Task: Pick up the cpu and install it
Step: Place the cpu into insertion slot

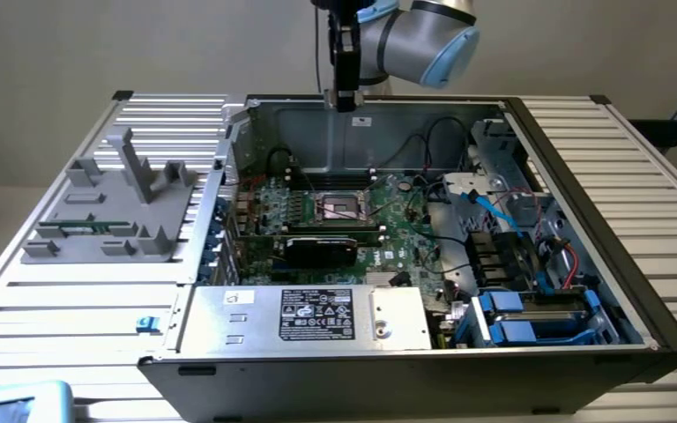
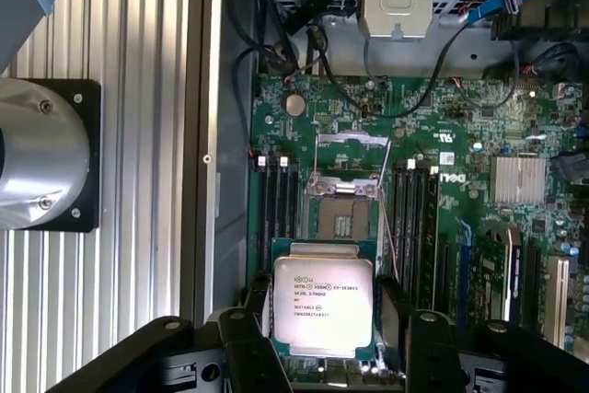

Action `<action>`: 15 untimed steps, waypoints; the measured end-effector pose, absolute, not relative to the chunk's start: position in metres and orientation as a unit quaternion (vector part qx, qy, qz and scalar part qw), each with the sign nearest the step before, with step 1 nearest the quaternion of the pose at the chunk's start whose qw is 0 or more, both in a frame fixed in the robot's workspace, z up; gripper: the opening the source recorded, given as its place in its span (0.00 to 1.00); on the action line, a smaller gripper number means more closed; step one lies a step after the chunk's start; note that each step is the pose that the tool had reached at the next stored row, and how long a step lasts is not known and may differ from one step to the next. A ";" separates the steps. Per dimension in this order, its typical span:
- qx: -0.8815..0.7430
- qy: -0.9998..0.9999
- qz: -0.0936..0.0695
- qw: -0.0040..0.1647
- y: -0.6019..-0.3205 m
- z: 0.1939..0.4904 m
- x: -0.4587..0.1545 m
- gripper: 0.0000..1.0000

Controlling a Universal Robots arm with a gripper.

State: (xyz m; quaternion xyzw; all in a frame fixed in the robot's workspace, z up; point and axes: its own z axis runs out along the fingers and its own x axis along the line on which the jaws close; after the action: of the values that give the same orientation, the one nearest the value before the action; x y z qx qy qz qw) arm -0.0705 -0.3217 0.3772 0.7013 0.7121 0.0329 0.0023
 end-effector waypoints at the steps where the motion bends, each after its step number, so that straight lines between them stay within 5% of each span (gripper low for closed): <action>1: 0.701 0.712 0.033 0.002 -0.322 0.375 -0.070 0.55; 15: 0.703 0.711 0.034 0.004 -0.325 0.350 -0.070 0.55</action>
State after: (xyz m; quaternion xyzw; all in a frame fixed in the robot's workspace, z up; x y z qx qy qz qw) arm -0.0705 -0.3246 0.3500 0.7026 0.7107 0.0343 0.0039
